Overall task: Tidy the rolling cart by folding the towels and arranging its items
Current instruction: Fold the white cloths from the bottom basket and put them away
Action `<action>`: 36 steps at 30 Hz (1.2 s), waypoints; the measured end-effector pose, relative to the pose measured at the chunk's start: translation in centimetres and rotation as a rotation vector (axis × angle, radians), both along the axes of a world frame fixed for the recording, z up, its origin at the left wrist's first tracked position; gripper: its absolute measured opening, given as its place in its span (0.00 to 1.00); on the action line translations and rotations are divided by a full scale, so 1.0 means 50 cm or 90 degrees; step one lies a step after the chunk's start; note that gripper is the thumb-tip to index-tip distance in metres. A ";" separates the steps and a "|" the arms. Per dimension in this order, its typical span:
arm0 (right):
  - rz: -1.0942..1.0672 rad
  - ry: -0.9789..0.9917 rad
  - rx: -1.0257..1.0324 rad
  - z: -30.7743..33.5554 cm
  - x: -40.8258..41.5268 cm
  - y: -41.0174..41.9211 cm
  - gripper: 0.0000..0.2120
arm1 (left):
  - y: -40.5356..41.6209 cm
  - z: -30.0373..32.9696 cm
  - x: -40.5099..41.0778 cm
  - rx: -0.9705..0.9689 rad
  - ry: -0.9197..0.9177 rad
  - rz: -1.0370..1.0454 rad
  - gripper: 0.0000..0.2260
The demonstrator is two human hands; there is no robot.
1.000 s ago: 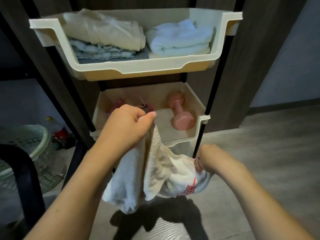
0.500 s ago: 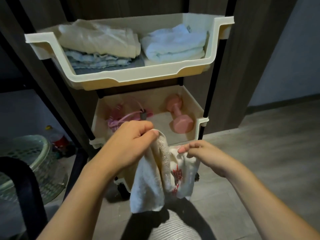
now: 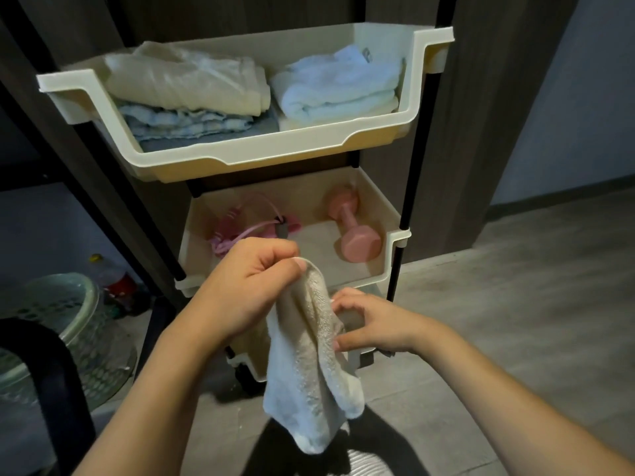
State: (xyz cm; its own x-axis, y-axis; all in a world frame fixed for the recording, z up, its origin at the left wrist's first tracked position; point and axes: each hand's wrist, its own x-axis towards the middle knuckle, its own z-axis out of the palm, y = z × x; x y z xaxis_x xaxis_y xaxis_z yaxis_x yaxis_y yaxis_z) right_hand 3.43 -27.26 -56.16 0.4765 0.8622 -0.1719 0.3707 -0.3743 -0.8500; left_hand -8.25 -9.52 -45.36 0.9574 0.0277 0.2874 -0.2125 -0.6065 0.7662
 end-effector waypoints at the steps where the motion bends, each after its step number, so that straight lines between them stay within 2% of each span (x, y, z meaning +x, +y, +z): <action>1: 0.008 -0.041 -0.019 0.002 0.000 0.000 0.13 | 0.000 0.002 -0.001 0.022 0.004 0.031 0.19; 4: -0.023 -0.125 -0.051 -0.003 0.009 -0.010 0.08 | 0.009 0.005 0.001 0.159 0.101 0.193 0.15; 7: -0.122 -0.090 -0.055 0.010 0.036 -0.039 0.10 | 0.020 0.000 0.000 0.486 0.380 0.323 0.12; 8: -0.156 -0.094 -0.067 0.019 0.044 -0.049 0.11 | 0.017 -0.003 -0.011 0.586 0.420 0.323 0.13; 9: -0.181 -0.136 -0.095 0.028 0.054 -0.058 0.09 | 0.010 -0.005 -0.022 0.650 0.376 0.292 0.15; 10: -0.190 -0.209 -0.139 0.035 0.064 -0.065 0.08 | -0.002 -0.001 -0.032 0.654 0.270 0.220 0.16; 11: -0.192 -0.268 -0.174 0.038 0.070 -0.071 0.08 | -0.022 0.007 -0.042 0.590 0.164 0.104 0.17; 12: -0.187 -0.297 -0.203 0.035 0.075 -0.076 0.09 | -0.044 0.015 -0.049 0.504 0.114 -0.024 0.18; 14: -0.168 -0.322 -0.224 0.025 0.086 -0.085 0.09 | -0.082 0.003 -0.050 0.333 0.167 -0.201 0.20; 16: -0.175 -0.364 -0.220 0.023 0.090 -0.094 0.07 | -0.108 -0.029 -0.049 0.303 0.268 -0.228 0.21; 18: -0.222 -0.400 -0.184 0.028 0.094 -0.105 0.05 | -0.105 -0.061 -0.054 0.412 0.391 -0.178 0.20; 20: -0.262 -0.420 -0.168 0.033 0.094 -0.114 0.07 | -0.085 -0.081 -0.066 0.494 0.506 -0.074 0.13; 22: -0.272 -0.443 -0.163 0.033 0.089 -0.112 0.07 | -0.070 -0.097 -0.081 0.530 0.533 0.041 0.07; 24: -0.271 -0.466 -0.159 0.034 0.081 -0.100 0.10 | -0.060 -0.113 -0.085 0.600 0.514 0.148 0.10; 27: -0.255 -0.460 -0.185 0.037 0.069 -0.093 0.10 | -0.035 -0.119 -0.078 0.664 0.438 0.285 0.11; 33: -0.128 -0.382 -0.226 0.078 0.037 -0.102 0.06 | 0.009 -0.138 -0.072 0.586 0.329 0.420 0.08; 36: -0.098 -0.350 -0.218 0.089 0.029 -0.110 0.06 | 0.020 -0.143 -0.064 0.537 0.292 0.433 0.09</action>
